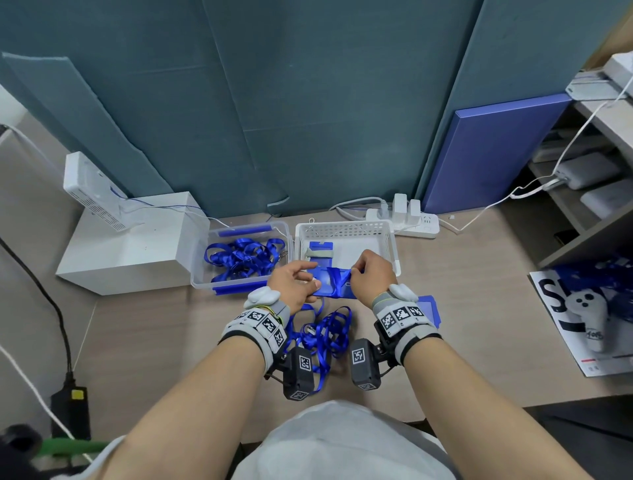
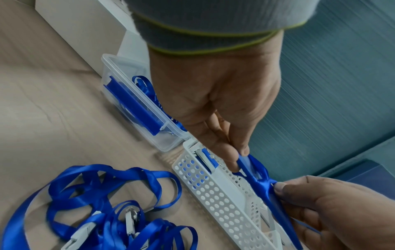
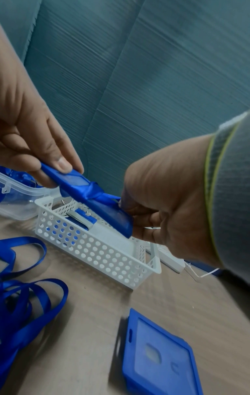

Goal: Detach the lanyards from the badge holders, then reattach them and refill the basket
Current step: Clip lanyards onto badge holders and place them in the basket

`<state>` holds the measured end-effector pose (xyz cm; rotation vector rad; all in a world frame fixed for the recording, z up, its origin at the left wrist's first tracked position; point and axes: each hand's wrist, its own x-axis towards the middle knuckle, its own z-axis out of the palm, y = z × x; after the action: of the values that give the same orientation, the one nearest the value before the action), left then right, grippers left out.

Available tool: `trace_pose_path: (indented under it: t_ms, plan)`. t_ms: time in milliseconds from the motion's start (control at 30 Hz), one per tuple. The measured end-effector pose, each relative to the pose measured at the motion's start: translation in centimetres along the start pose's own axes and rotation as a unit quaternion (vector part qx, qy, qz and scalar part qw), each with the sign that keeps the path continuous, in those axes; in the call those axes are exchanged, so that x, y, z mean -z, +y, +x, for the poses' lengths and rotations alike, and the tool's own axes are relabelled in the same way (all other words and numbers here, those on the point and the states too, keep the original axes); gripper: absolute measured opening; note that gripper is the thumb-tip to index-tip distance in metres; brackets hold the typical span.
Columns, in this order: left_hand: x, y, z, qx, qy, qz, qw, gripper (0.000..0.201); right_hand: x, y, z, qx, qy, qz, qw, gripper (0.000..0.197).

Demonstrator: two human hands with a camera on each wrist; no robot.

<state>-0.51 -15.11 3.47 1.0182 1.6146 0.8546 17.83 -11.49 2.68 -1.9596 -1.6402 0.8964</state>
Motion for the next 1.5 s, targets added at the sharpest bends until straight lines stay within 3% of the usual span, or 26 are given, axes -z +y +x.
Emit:
trace_pose_path:
  t_ms: [233,567,733,833,900,1033,1133,1233,1367,1500]
  plan:
    - [-0.6,0.1,0.6,-0.024,-0.010,0.034,0.999,0.037,0.0,0.5,0.7,-0.058,-0.007,-0.036,0.998,0.011]
    - [-1.6,-0.1,3.2,-0.040,-0.027,0.068,0.996,0.039,-0.2,1.8,2.9,-0.083,-0.028,-0.028,0.996,0.011]
    - [-1.9,-0.7,5.5,-0.019,0.004,0.079,0.997,0.038,0.0,2.0,5.1,-0.050,-0.099,0.014,0.994,0.007]
    - [-2.1,-0.9,7.4,-0.012,0.020,0.056,0.998,0.029,-0.2,2.0,6.4,-0.049,-0.156,0.043,0.986,0.026]
    - [-2.2,-0.6,8.7,-0.022,0.011,0.040,0.999,0.027,-0.5,1.8,7.4,-0.052,-0.170,0.078,0.981,0.027]
    - [-2.8,0.0,11.5,-0.008,-0.023,0.020,1.000,0.032,-1.5,1.6,9.9,-0.030,-0.147,0.120,0.981,0.009]
    - [-3.6,-0.3,13.2,0.011,-0.001,0.012,1.000,0.023,-2.4,2.0,12.1,-0.053,-0.132,0.149,0.978,0.018]
    - [-3.4,-1.2,14.5,-0.009,0.033,0.126,0.991,0.025,-2.9,2.6,14.0,-0.080,-0.130,0.147,0.977,0.026]
    - [-2.8,-2.0,15.5,-0.031,-0.083,0.353,0.932,0.048,-3.8,3.7,15.7,-0.119,-0.112,0.138,0.977,0.025]
    - [-3.5,-2.0,16.0,-0.023,-0.189,0.402,0.895,0.081,-4.7,4.6,16.2,-0.159,-0.106,0.110,0.975,0.010]
